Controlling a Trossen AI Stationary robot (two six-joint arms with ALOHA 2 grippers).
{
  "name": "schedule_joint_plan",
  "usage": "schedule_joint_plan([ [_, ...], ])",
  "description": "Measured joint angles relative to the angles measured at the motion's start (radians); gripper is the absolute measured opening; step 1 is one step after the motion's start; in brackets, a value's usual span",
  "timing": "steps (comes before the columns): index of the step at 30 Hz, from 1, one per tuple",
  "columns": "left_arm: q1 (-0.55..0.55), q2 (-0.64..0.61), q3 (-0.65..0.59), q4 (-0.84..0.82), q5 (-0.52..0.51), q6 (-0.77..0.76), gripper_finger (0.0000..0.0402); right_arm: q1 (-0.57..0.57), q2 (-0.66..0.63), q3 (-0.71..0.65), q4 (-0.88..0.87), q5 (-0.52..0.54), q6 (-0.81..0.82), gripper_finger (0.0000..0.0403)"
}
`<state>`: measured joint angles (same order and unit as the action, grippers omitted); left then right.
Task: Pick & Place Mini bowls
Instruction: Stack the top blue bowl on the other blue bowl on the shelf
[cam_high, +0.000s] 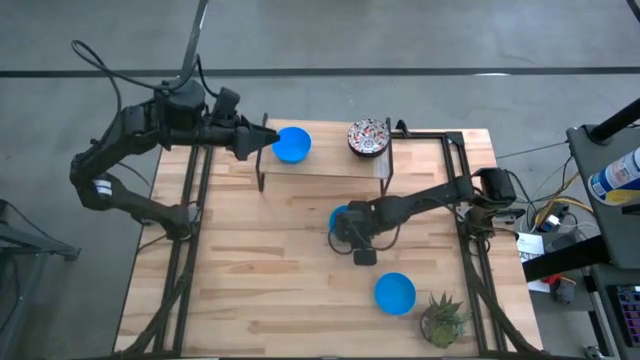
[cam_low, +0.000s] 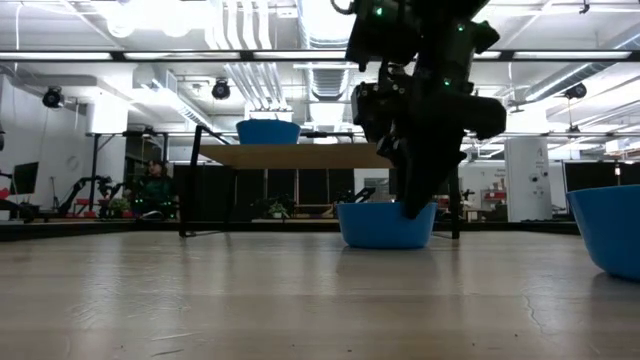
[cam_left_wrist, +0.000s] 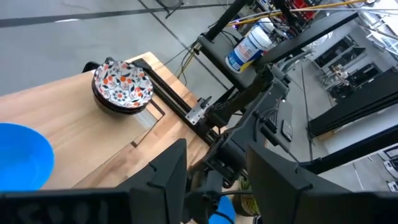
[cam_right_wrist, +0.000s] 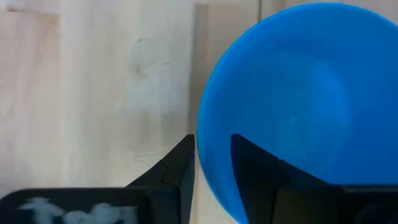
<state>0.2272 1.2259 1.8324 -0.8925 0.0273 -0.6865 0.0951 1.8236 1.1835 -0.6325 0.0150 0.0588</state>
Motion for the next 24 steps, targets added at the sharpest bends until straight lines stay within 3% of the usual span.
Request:
schedule_joint_plan([
  [10,-0.004,0.002,-0.001,-0.047,0.001,-0.023,0.0156,-0.001,0.039,0.026,-0.056,-0.042,-0.003,0.0016],
  [17,-0.021,0.012,-0.004,-0.133,0.007,-0.085,0.0156,0.058,0.027,0.167,-0.293,-0.008,-0.032,0.0009],
  [24,-0.048,0.061,-0.005,-0.235,0.032,-0.125,0.0156,0.166,0.023,0.393,-0.384,0.004,-0.057,0.0009],
])
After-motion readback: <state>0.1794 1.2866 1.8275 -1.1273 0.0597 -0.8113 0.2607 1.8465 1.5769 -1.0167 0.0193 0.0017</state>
